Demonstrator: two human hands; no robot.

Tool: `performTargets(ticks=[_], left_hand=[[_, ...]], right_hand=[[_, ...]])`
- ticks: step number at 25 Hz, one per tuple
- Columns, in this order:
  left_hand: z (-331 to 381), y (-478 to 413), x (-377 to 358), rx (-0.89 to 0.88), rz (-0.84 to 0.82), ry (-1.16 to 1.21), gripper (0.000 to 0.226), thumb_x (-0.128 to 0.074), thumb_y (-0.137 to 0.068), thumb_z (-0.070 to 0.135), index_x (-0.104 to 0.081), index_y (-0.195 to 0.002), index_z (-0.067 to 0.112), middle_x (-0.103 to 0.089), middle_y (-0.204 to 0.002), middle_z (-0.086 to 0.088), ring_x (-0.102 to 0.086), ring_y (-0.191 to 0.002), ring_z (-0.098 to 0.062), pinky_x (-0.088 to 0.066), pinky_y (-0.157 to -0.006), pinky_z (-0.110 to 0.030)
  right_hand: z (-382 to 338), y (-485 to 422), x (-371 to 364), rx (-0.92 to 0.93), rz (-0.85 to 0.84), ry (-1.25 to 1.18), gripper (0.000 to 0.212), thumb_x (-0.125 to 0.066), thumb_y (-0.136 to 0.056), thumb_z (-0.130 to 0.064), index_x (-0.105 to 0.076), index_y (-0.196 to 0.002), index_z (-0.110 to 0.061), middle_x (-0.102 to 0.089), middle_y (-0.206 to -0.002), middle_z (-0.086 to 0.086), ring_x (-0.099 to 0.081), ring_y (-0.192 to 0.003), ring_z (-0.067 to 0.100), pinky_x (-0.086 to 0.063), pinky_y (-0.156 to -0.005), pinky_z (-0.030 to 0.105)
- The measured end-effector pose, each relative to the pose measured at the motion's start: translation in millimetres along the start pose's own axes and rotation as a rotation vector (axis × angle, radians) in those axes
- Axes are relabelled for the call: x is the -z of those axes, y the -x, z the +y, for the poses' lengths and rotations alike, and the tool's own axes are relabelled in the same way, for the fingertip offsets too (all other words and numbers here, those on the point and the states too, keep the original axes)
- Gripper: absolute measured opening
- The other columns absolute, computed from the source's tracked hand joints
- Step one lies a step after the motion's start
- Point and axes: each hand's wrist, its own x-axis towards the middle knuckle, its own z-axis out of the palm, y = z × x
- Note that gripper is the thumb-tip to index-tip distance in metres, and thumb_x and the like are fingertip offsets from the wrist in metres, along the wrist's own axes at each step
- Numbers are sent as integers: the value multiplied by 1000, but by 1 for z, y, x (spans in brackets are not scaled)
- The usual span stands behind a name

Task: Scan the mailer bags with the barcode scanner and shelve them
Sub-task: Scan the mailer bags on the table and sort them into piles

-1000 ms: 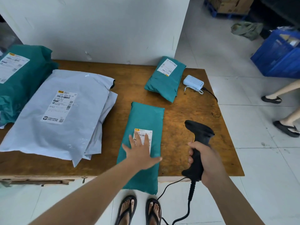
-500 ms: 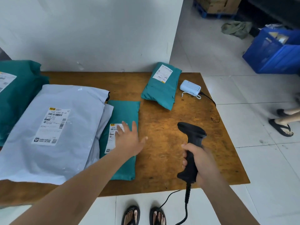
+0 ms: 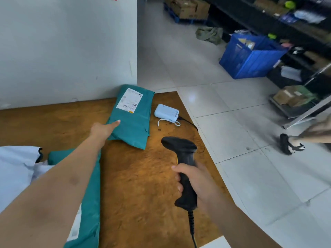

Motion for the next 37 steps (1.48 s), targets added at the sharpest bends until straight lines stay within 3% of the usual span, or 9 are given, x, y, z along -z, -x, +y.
performTargets(ticks=[5,8,10,18,22,26,29,33,37], left_hand=[[-4,-12,-9,108,-71,56,71,-83,-71,29,-52,-126,-4,-57,-130,-20,-57,-114,-33,-47,-93,-37],[-6,-4,-11,7,-20,215,23,-76,-76,9,-61,-93,4,-65,-114,-21,-64,-84,-28,-53,-71,-31],[-2,11,-10,-69,-15,336,18,-68,-78,1,-54,-73,12,-66,-97,-18,-64,-74,-27,-55,-62,-30],[-95,149,61,118,-500,707,23,-56,-80,-9,-62,-95,8,-71,-89,-12,-70,-69,-20,-58,-59,-28],[-130,146,117,44,-453,418,39,-79,-61,-3,-61,-94,7,-68,-99,-15,-70,-75,-21,-57,-61,-24],[-97,104,120,-410,-139,-244,35,-76,-76,4,-63,-108,5,-63,-109,-12,-59,-106,-28,-42,-83,-25],[-44,100,109,-699,-334,-482,24,-68,-83,2,-67,-106,6,-65,-104,-7,-59,-102,-23,-36,-79,-19],[16,130,84,-743,-667,-882,26,-61,-91,10,-68,-114,18,-63,-110,0,-53,-98,-13,-35,-86,-20],[-3,151,35,-880,-289,-841,46,-49,-96,18,-41,-141,23,-46,-143,-6,-43,-129,-26,-31,-109,-43]], right_hand=[[-17,-26,9,-3,-15,8,8,-63,-86,-10,-57,-90,-9,-52,-58,5,-45,-41,13,-42,-43,22],[-13,-28,4,-33,-23,10,9,-64,-86,-10,-57,-90,-9,-53,-57,4,-45,-41,13,-42,-44,23],[-8,-26,-1,-39,-37,-7,10,-65,-85,-10,-57,-91,-9,-53,-57,4,-45,-41,13,-42,-44,24],[28,19,-26,70,-86,-122,14,-61,-87,-8,-49,-81,-5,-48,-53,5,-40,-38,16,-39,-40,23],[62,51,-30,41,-89,-171,16,-61,-87,-13,-48,-82,-5,-47,-50,7,-41,-42,19,-41,-46,27],[91,78,-33,14,-35,-136,19,-61,-87,-15,-47,-78,-6,-50,-51,6,-42,-44,18,-41,-48,27],[99,96,-33,38,-23,-92,16,-60,-88,-8,-49,-76,-4,-49,-52,6,-41,-40,16,-41,-40,23],[95,97,-16,20,-19,-89,13,-60,-87,-6,-50,-78,-5,-50,-52,6,-42,-38,15,-40,-40,23],[95,94,-4,31,-46,-80,15,-59,-87,-4,-49,-76,-4,-49,-52,6,-41,-37,14,-39,-38,24]])
